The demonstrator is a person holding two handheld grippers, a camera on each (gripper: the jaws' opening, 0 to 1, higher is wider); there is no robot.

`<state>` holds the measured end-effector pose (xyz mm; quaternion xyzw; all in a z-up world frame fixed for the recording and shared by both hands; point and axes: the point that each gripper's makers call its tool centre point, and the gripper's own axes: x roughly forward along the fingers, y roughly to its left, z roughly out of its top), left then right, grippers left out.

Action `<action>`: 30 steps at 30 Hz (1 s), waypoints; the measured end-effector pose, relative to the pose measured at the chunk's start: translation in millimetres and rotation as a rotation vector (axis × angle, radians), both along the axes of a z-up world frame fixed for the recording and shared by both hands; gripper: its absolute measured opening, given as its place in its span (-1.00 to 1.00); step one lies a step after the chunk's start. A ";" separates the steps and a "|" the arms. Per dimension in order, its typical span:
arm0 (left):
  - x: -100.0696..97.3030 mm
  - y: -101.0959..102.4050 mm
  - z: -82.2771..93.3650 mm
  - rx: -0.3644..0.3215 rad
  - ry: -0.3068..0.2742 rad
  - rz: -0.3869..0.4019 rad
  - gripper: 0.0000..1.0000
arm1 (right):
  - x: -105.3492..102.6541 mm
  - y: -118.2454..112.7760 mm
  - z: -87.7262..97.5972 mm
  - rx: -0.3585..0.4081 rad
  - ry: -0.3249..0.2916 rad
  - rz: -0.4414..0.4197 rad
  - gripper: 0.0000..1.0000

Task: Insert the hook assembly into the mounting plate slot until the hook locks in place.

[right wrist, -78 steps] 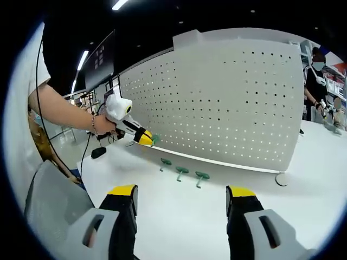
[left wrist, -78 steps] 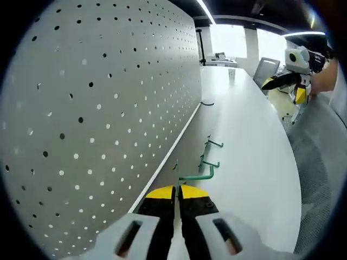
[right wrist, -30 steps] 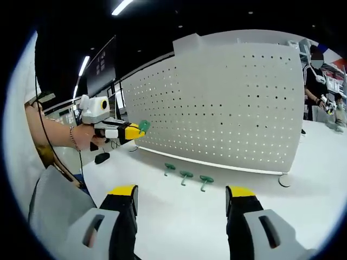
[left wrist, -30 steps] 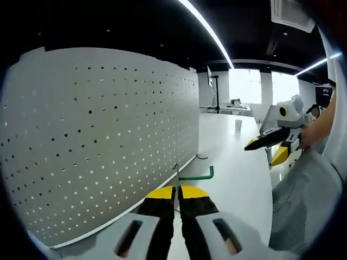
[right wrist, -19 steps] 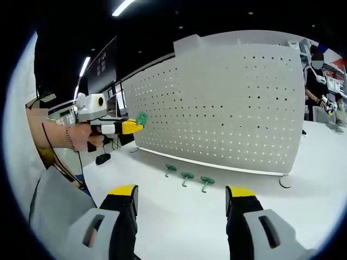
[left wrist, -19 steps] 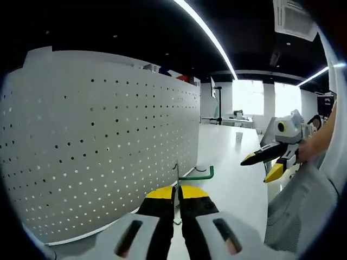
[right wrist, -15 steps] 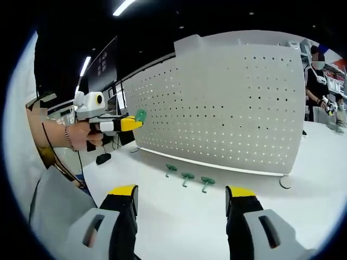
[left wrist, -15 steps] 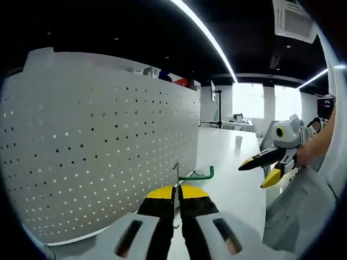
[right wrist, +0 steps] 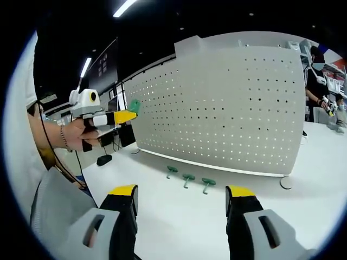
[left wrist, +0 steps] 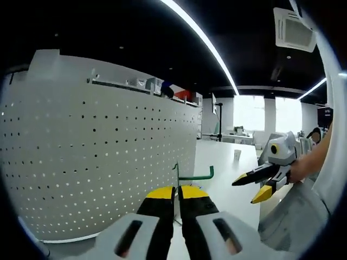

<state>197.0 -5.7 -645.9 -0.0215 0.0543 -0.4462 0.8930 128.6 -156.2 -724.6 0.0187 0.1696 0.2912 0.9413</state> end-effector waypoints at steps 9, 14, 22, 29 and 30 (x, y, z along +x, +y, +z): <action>-1.3 1.0 -0.3 -0.003 -0.002 0.007 -0.95 | -0.9 1.0 -0.4 -0.002 -0.002 0.007 0.26; -0.7 0.5 0.0 0.004 -0.006 0.010 -0.95 | -0.7 2.5 9.3 0.010 -0.032 0.010 0.26; 0.1 0.0 -1.4 0.010 -0.004 0.010 -0.95 | -3.7 16.1 57.0 0.104 -0.215 0.056 0.25; 0.9 0.8 -3.3 0.012 -0.003 0.016 -0.95 | -5.0 21.2 70.9 0.128 -0.261 0.077 0.26; 0.9 1.0 -4.1 0.015 -0.002 0.017 -0.95 | -5.4 22.8 72.3 0.137 -0.259 0.079 0.26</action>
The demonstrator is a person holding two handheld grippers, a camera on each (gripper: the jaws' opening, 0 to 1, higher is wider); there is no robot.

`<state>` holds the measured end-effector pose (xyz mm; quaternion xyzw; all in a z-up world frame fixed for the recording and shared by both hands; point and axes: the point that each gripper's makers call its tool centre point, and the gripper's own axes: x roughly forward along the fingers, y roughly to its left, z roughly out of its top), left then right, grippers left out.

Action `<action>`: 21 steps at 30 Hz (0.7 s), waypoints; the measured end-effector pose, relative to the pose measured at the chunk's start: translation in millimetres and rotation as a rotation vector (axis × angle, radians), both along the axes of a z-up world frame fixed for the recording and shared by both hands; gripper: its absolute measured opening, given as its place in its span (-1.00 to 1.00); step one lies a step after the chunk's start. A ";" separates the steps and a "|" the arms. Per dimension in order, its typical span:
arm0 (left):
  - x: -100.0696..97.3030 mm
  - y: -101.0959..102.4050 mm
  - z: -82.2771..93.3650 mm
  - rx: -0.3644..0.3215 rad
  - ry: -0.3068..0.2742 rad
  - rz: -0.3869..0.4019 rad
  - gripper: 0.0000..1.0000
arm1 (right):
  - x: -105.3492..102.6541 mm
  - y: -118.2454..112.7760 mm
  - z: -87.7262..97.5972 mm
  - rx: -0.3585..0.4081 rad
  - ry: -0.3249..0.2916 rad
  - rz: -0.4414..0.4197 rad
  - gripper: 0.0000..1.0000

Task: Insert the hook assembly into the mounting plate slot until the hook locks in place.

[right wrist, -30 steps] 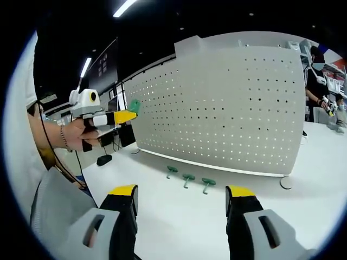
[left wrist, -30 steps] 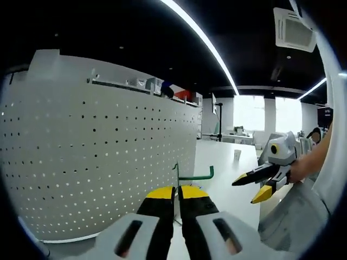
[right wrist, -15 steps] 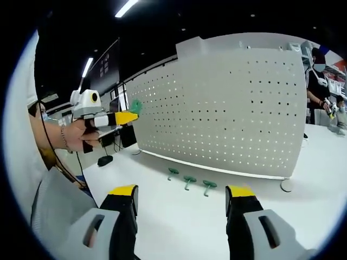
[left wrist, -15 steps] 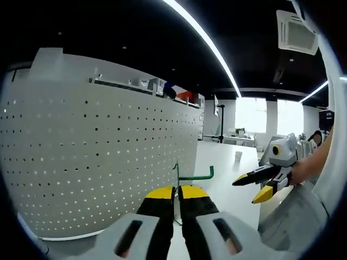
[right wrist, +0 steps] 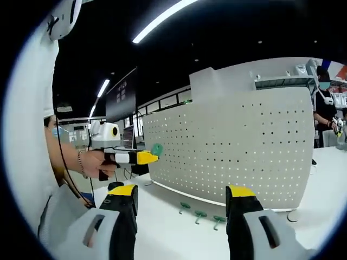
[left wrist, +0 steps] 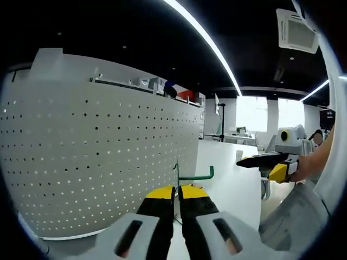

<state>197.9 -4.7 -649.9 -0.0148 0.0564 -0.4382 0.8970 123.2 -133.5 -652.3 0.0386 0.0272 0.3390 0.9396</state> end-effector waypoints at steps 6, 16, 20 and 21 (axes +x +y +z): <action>-0.1 0.6 0.6 -0.003 0.000 0.005 -0.95 | 1.3 6.0 3.7 0.005 -0.008 0.013 0.24; -4.2 -3.8 -0.4 -0.005 0.004 -0.002 -0.95 | 13.6 26.4 9.8 0.020 -0.017 0.048 0.23; -4.1 -3.8 -0.8 -0.006 0.003 -0.001 -0.95 | 17.4 40.6 12.1 0.025 -0.019 0.079 0.23; -4.0 -3.6 -0.7 -0.008 0.003 0.000 -0.95 | 18.4 43.3 12.1 0.023 -0.018 0.083 0.23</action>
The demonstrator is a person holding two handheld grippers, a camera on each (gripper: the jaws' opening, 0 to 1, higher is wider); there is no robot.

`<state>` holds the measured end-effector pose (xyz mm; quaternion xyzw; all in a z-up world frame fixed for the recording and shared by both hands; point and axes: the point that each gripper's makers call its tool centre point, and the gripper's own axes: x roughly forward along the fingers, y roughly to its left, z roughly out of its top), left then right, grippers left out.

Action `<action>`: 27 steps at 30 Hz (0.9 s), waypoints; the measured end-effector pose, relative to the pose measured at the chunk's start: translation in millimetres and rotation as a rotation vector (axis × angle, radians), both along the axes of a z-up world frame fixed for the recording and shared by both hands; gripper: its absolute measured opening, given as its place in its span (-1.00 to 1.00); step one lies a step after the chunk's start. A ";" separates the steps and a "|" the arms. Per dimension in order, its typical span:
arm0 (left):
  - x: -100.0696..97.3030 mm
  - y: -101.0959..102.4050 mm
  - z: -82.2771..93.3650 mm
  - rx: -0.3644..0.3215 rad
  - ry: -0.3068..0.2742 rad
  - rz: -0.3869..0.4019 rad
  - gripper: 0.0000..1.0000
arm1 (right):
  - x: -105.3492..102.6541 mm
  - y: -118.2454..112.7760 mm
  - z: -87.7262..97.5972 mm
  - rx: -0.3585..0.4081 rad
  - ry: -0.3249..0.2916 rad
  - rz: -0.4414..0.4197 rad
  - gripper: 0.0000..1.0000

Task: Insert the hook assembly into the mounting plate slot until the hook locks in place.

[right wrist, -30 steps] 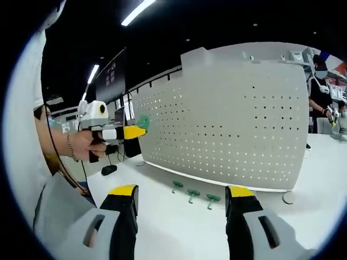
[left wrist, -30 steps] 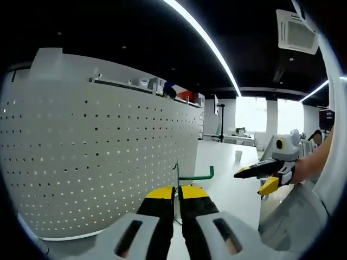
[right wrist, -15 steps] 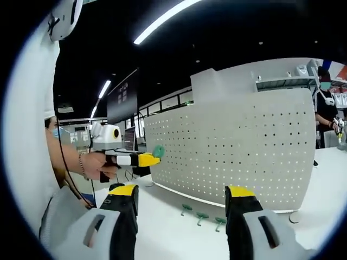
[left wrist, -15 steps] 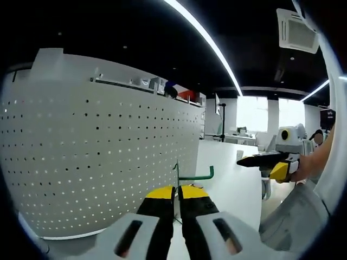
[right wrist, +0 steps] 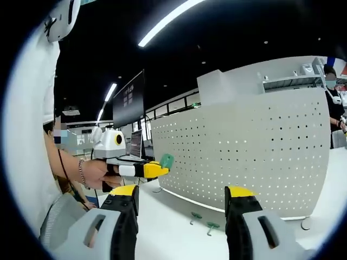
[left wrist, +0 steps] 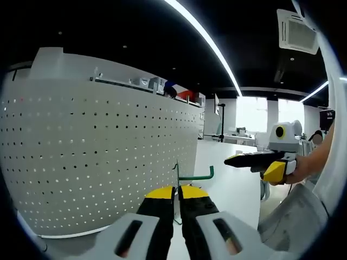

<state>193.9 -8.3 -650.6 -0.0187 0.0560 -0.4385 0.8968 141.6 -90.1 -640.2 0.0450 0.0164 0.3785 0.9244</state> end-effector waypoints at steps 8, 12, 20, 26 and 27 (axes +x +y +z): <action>-1.2 1.0 1.2 -0.003 -0.002 0.007 -0.95 | 9.2 19.1 4.9 0.030 -0.001 0.032 0.22; -2.8 0.1 2.0 -0.013 0.002 0.009 -0.95 | 12.7 27.7 6.0 0.032 -0.001 0.051 0.21; -4.5 -1.5 1.9 -0.014 0.000 0.008 -0.95 | 19.8 46.3 14.4 0.060 -0.003 0.089 0.14; -5.3 -2.4 3.8 -0.016 -0.003 0.008 -0.95 | 25.9 59.4 19.1 0.086 0.005 0.112 0.04; -5.3 -2.4 4.0 -0.016 -0.004 0.008 -0.95 | 26.2 60.8 19.6 0.088 0.004 0.115 0.01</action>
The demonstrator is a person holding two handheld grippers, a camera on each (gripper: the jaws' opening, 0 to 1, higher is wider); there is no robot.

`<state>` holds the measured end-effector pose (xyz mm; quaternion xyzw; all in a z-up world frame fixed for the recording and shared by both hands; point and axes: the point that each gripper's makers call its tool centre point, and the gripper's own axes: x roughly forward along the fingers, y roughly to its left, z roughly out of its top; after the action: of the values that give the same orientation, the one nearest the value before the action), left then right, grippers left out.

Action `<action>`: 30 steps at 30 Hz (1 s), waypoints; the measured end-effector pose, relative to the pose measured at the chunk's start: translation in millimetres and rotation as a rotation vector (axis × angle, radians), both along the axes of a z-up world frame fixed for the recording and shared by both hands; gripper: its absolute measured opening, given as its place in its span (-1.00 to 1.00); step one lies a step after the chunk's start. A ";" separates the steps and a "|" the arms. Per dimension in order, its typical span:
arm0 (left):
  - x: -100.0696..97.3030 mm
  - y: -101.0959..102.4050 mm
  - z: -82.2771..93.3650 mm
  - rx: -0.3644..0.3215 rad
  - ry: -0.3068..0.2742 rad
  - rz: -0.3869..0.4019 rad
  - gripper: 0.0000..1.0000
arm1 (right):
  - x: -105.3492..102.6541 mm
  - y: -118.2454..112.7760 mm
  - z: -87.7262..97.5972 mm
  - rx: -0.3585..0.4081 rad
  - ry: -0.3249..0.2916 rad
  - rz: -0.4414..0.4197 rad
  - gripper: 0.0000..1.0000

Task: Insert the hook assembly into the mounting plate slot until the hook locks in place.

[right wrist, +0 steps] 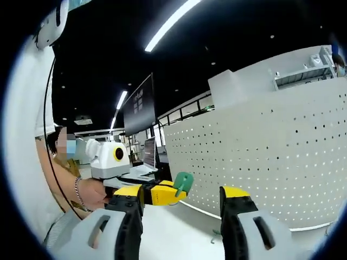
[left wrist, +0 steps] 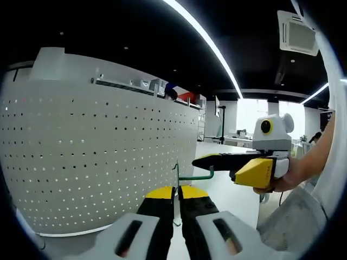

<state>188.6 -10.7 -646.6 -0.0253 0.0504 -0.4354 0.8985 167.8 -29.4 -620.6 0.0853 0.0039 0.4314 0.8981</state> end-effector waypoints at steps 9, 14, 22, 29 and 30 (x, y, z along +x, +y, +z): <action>-2.0 -1.9 2.1 0.001 -0.004 -0.002 -0.95 | 2.4 16.7 -1.4 0.008 0.012 0.026 -0.21; -2.6 -1.8 3.9 -0.006 -0.006 -0.001 -0.95 | 1.7 19.0 -2.0 -0.001 0.012 0.032 -0.44; -4.0 -2.3 5.0 -0.008 -0.010 0.000 -0.95 | 4.9 18.9 -0.5 0.001 0.022 0.025 -0.62; -4.2 -2.0 5.1 -0.008 -0.010 0.006 -0.95 | 8.5 19.7 -0.3 -0.001 0.032 0.017 -0.74; -4.6 -2.2 5.5 -0.012 -0.010 0.005 -0.95 | 8.8 19.8 0.3 0.004 0.033 0.018 -0.75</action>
<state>184.0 -12.8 -641.1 -0.0289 0.0434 -0.4337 0.8995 176.6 -9.6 -620.4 0.0940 0.0188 0.4381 0.8938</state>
